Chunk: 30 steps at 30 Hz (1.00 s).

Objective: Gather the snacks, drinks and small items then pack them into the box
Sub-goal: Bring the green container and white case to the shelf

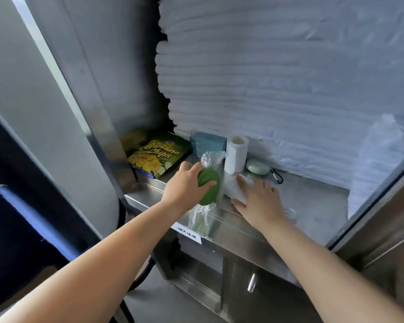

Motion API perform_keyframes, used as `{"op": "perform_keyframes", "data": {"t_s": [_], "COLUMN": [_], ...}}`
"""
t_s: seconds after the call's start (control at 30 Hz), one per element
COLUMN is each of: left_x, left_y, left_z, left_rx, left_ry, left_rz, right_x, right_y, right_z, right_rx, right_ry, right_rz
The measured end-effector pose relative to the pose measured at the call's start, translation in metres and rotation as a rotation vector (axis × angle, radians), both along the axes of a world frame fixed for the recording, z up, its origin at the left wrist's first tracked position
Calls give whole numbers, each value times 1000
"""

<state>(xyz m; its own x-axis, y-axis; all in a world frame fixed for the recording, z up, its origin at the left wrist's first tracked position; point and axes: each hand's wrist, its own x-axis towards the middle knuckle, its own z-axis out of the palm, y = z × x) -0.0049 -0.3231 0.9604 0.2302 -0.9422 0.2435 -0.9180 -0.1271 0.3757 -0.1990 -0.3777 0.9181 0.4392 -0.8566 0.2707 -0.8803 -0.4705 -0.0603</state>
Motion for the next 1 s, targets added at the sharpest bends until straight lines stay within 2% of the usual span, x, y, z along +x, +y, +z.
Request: {"op": "perform_keyframes", "data": {"t_s": [0.27, 0.43, 0.57, 0.73, 0.83, 1.0], "left_x": [10, 23, 25, 29, 35, 39], "left_y": [-40, -46, -57, -70, -67, -65], "left_z": [4, 1, 1, -2, -9, -19], "left_rx": [89, 107, 150, 281, 297, 307], "left_ry": [-24, 198, 286, 568, 583, 493], "left_rz": [-148, -124, -172, -176, -131, -82], "right_x": [-3, -4, -2, -3, -2, -3], "right_y": [-1, -1, -4, -9, -12, -14], "right_z": [-6, -6, -3, -2, -2, -5], "right_rx": [-29, -51, -59, -37, -10, -9], "right_ry": [-1, -8, 8, 46, 62, 53], "right_rz": [11, 26, 24, 31, 34, 43]}}
